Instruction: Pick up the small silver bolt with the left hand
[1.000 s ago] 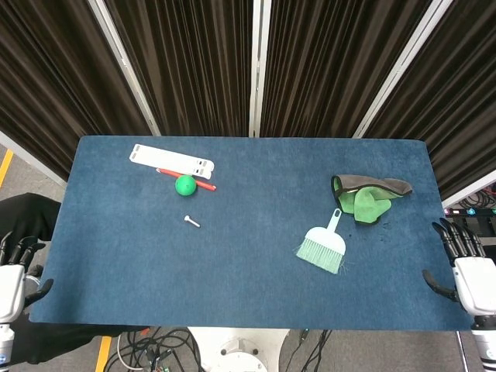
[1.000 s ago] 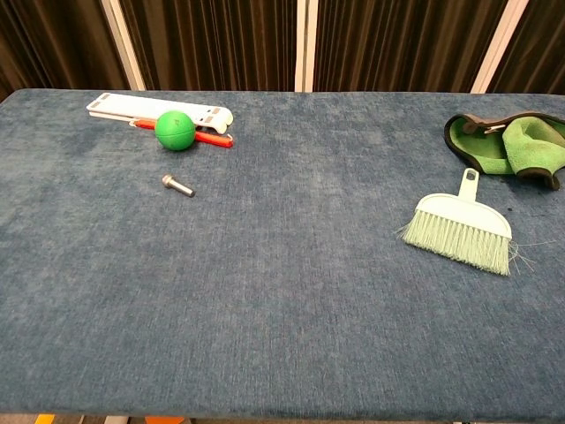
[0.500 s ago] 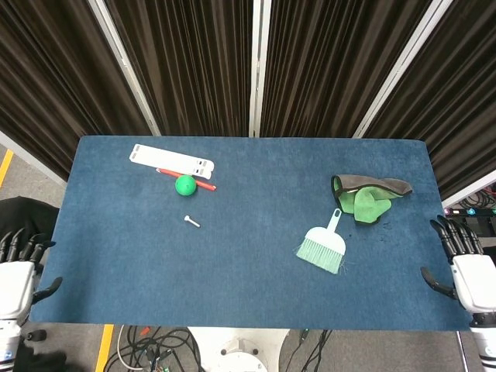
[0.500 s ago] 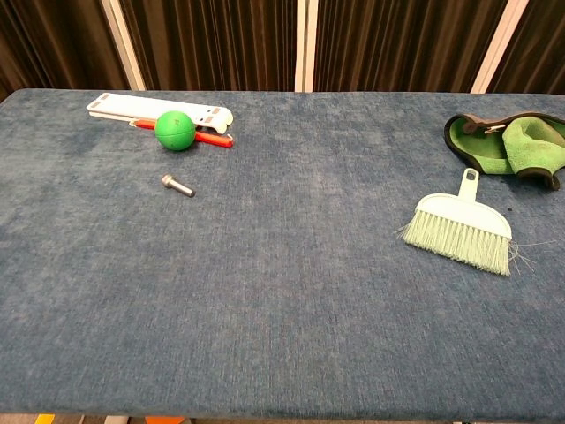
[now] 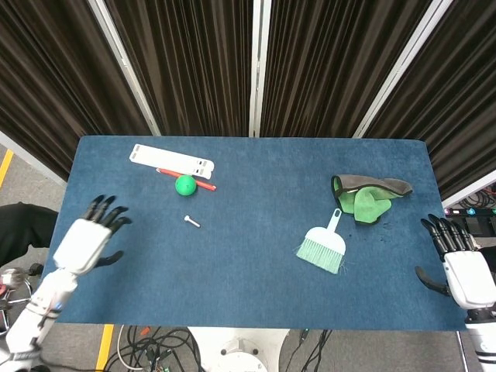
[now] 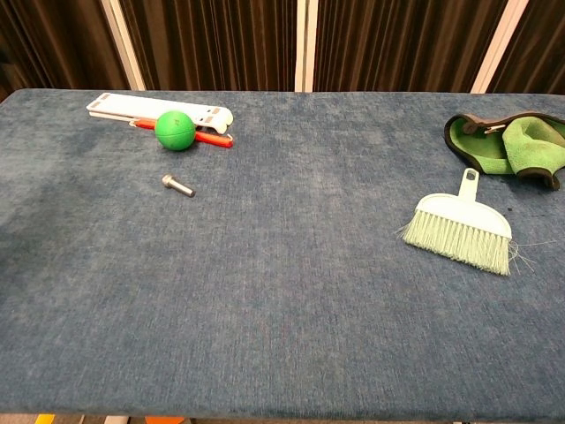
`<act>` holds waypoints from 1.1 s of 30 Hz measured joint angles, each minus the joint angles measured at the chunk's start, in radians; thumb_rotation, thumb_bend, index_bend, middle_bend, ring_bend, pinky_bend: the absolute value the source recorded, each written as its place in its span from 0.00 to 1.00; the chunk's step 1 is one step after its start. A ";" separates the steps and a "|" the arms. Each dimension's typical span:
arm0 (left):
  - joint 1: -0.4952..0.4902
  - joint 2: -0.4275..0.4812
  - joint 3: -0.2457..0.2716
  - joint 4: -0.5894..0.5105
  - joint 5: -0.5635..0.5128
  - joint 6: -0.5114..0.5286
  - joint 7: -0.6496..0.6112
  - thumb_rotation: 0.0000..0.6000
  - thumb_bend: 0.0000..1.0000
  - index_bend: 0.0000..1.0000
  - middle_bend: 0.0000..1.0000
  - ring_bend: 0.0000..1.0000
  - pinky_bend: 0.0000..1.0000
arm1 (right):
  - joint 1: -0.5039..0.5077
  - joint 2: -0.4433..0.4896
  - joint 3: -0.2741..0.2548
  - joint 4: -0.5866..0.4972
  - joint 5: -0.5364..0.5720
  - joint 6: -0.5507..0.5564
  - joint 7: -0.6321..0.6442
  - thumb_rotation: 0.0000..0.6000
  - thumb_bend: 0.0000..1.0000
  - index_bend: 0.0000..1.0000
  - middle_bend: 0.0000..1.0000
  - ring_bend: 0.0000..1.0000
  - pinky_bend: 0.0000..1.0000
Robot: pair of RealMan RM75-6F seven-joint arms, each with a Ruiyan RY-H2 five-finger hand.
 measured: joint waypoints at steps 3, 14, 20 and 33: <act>-0.088 -0.052 -0.014 0.071 0.001 -0.099 -0.040 1.00 0.22 0.35 0.19 0.03 0.00 | -0.003 0.004 -0.001 -0.007 0.006 0.000 -0.008 1.00 0.19 0.00 0.05 0.00 0.00; -0.309 -0.306 -0.016 0.355 -0.034 -0.338 -0.060 1.00 0.24 0.36 0.25 0.09 0.02 | -0.005 0.010 -0.001 -0.023 0.028 -0.015 -0.026 1.00 0.19 0.00 0.05 0.00 0.00; -0.378 -0.392 -0.020 0.474 -0.084 -0.404 -0.022 1.00 0.25 0.36 0.25 0.10 0.02 | -0.006 0.009 0.000 -0.020 0.036 -0.020 -0.021 1.00 0.19 0.00 0.05 0.00 0.00; -0.441 -0.485 -0.037 0.571 -0.235 -0.460 0.081 1.00 0.31 0.41 0.26 0.10 0.02 | -0.012 0.007 -0.001 -0.011 0.045 -0.020 -0.010 1.00 0.19 0.00 0.05 0.00 0.00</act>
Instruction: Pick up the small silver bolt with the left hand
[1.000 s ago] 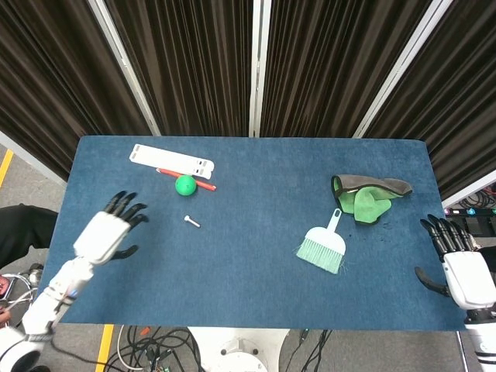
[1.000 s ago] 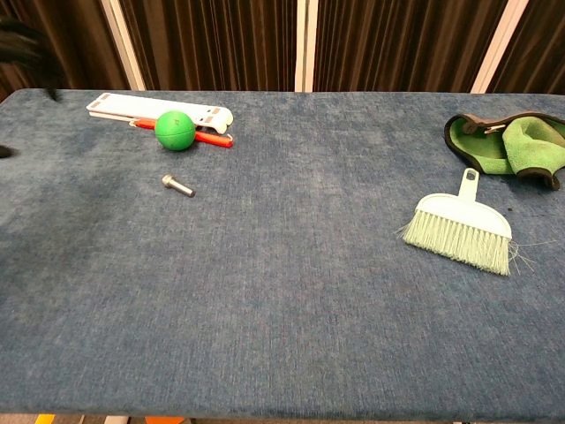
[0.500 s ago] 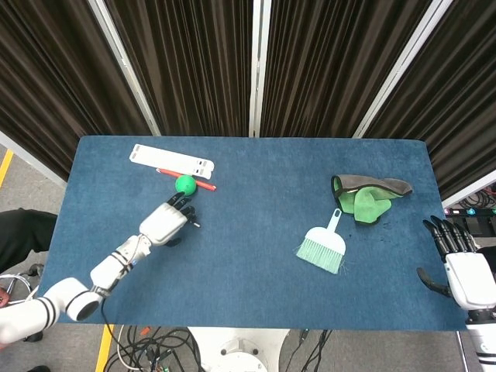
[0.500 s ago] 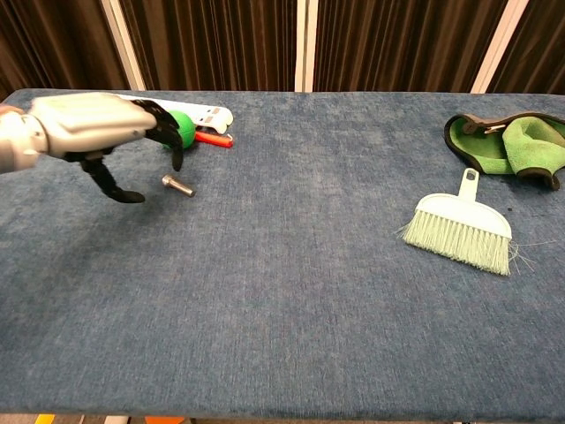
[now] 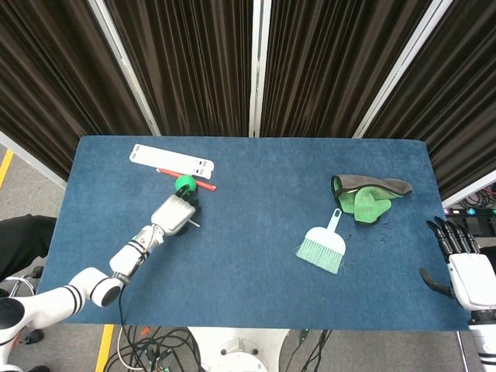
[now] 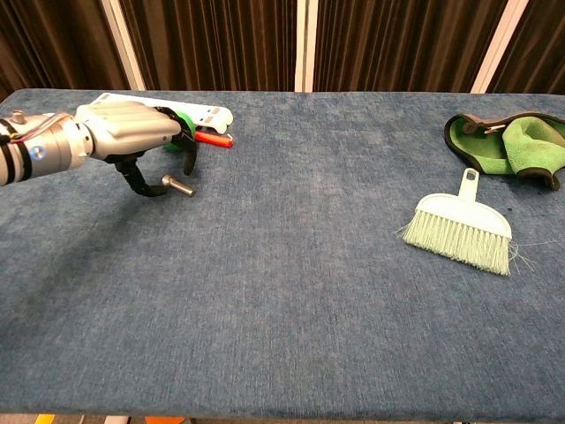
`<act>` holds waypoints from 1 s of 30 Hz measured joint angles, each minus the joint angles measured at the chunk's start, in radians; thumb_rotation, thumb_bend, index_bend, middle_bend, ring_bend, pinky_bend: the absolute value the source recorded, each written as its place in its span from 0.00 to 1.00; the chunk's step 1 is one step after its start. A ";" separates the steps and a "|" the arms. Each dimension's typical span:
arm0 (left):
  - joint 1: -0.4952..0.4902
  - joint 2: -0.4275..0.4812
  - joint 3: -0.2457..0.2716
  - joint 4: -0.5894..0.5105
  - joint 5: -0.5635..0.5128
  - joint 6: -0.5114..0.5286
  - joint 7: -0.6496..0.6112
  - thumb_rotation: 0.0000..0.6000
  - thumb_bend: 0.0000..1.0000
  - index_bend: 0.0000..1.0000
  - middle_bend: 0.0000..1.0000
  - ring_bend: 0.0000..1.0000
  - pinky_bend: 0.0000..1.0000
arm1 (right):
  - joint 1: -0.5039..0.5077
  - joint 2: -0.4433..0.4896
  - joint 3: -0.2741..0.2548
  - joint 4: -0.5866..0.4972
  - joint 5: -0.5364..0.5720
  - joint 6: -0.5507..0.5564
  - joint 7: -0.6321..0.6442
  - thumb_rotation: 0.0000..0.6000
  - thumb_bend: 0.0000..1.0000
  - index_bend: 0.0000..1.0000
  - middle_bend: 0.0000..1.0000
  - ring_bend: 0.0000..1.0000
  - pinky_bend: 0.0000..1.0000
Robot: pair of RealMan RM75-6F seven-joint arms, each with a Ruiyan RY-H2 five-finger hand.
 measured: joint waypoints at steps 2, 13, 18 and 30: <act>-0.004 -0.004 -0.001 -0.002 -0.014 -0.002 0.003 1.00 0.32 0.42 0.26 0.10 0.02 | -0.001 -0.001 0.000 0.002 0.000 0.000 0.003 1.00 0.19 0.00 0.05 0.00 0.00; -0.033 -0.040 0.001 0.009 -0.074 -0.002 0.047 1.00 0.32 0.47 0.26 0.10 0.02 | -0.008 -0.003 -0.002 0.010 0.007 0.000 0.012 1.00 0.19 0.00 0.05 0.00 0.00; -0.041 -0.053 0.003 0.019 -0.103 0.001 0.059 1.00 0.34 0.49 0.26 0.10 0.02 | -0.010 -0.003 -0.002 0.012 0.007 0.002 0.014 1.00 0.19 0.00 0.05 0.00 0.00; -0.046 -0.070 0.025 0.041 -0.119 0.014 0.060 1.00 0.35 0.51 0.26 0.10 0.02 | -0.014 -0.004 -0.002 0.013 0.010 0.002 0.016 1.00 0.19 0.00 0.05 0.00 0.00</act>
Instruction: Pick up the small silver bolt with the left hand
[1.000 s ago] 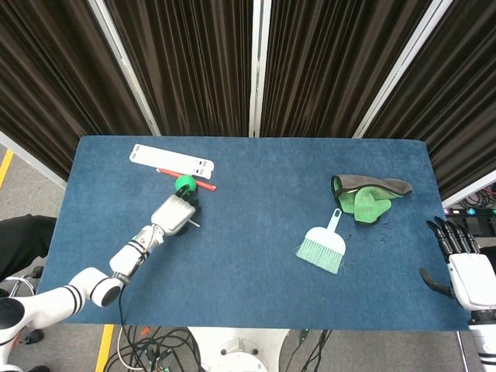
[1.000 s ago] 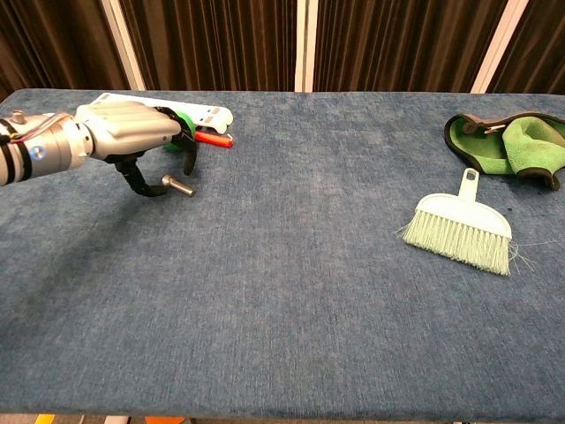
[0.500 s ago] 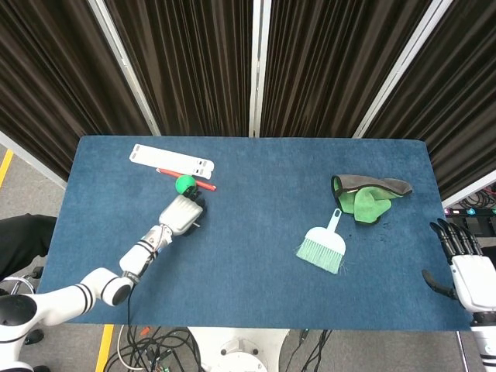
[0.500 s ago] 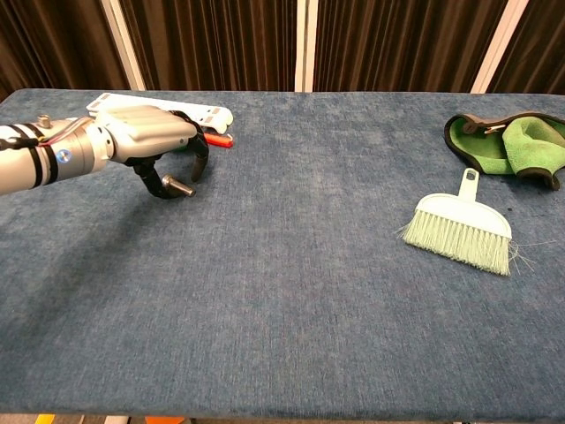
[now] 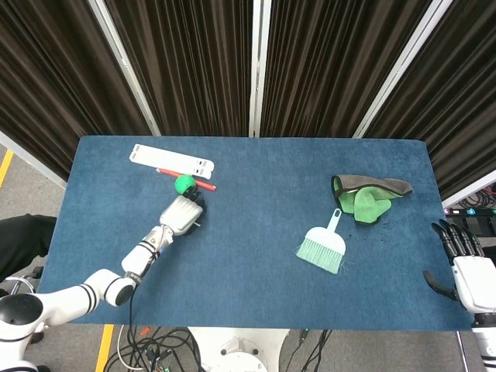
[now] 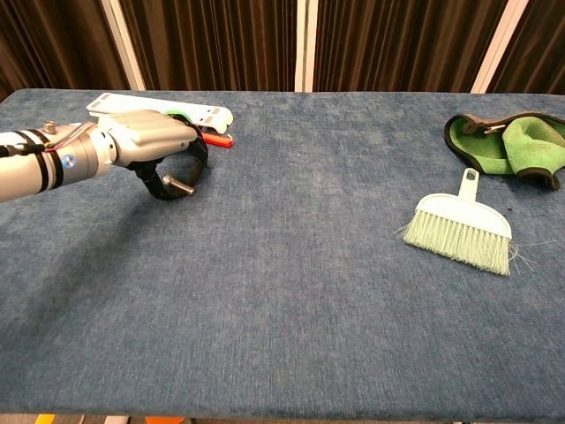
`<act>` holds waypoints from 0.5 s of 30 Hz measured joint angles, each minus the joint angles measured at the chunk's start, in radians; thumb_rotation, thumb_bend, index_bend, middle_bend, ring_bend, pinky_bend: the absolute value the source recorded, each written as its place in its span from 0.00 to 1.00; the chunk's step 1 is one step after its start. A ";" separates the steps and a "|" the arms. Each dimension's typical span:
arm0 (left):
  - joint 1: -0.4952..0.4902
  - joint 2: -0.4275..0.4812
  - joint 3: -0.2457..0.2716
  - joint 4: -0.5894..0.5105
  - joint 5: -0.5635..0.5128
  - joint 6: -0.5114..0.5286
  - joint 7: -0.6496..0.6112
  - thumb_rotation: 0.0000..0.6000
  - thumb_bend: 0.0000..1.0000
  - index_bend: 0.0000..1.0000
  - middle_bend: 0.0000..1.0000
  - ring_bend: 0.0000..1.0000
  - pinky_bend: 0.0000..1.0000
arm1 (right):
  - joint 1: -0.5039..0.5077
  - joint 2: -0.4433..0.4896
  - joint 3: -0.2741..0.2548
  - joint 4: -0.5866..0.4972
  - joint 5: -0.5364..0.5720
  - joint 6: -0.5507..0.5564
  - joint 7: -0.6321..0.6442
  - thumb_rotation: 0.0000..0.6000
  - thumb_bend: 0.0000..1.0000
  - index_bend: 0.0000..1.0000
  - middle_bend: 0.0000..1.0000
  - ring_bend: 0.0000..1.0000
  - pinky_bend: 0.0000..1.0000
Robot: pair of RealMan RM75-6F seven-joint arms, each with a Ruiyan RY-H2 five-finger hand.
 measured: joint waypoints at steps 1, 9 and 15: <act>0.000 -0.001 0.001 0.002 0.000 0.001 0.000 1.00 0.35 0.52 0.26 0.10 0.02 | 0.000 0.000 0.000 0.000 0.000 0.000 0.000 1.00 0.19 0.00 0.05 0.00 0.00; 0.001 -0.014 0.012 0.021 -0.002 0.014 -0.004 1.00 0.36 0.52 0.26 0.10 0.02 | -0.002 0.000 0.000 -0.001 0.001 0.000 -0.001 1.00 0.19 0.00 0.05 0.00 0.00; 0.013 -0.017 0.017 0.022 0.005 0.043 -0.026 1.00 0.38 0.56 0.27 0.10 0.02 | -0.004 -0.001 0.000 0.000 0.002 0.002 0.000 1.00 0.19 0.00 0.05 0.00 0.00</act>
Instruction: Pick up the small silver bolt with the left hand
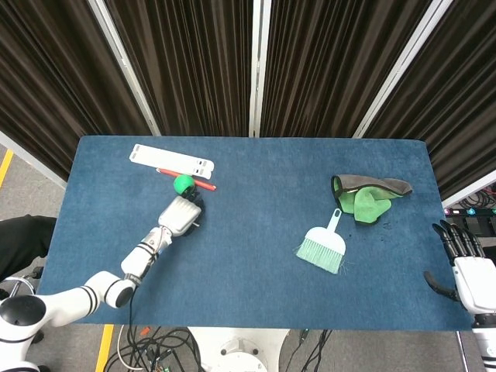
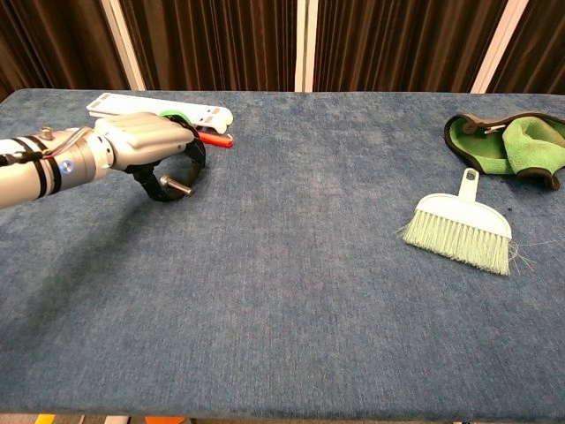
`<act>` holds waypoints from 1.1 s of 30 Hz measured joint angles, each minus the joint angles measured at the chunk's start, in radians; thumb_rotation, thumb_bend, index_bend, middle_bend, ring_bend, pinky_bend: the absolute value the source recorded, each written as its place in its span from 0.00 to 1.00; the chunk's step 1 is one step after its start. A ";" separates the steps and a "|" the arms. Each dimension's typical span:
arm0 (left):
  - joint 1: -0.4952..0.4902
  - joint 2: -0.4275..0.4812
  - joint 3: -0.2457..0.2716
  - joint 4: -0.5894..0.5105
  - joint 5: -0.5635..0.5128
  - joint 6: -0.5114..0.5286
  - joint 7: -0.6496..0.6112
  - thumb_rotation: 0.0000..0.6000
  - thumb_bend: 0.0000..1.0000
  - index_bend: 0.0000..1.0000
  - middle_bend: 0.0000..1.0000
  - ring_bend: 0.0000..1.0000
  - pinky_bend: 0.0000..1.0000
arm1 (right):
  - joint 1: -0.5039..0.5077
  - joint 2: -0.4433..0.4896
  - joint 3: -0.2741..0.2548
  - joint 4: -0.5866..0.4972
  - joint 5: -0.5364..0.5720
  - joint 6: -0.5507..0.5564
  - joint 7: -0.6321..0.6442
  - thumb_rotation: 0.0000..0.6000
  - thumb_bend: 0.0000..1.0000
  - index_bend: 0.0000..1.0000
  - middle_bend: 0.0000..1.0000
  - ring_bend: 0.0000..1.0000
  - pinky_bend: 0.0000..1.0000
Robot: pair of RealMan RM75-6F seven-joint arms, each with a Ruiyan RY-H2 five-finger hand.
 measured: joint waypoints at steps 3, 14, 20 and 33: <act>0.010 0.004 0.000 -0.007 0.007 0.020 -0.026 1.00 0.38 0.56 0.27 0.10 0.02 | -0.001 0.000 0.000 0.000 -0.001 0.001 0.001 1.00 0.19 0.00 0.05 0.00 0.00; 0.068 0.045 -0.010 -0.082 0.022 0.077 -0.227 1.00 0.37 0.56 0.27 0.10 0.02 | -0.004 0.001 0.000 -0.002 -0.008 0.009 0.001 1.00 0.19 0.00 0.05 0.00 0.00; 0.115 0.072 -0.010 -0.123 0.034 0.109 -0.386 1.00 0.37 0.56 0.27 0.10 0.02 | -0.003 0.002 -0.001 -0.006 -0.013 0.009 -0.002 1.00 0.19 0.00 0.05 0.00 0.00; 0.178 0.097 -0.025 -0.138 -0.017 0.053 -0.647 1.00 0.37 0.55 0.26 0.10 0.02 | 0.002 0.004 0.000 -0.010 -0.016 0.003 -0.008 1.00 0.19 0.00 0.05 0.00 0.00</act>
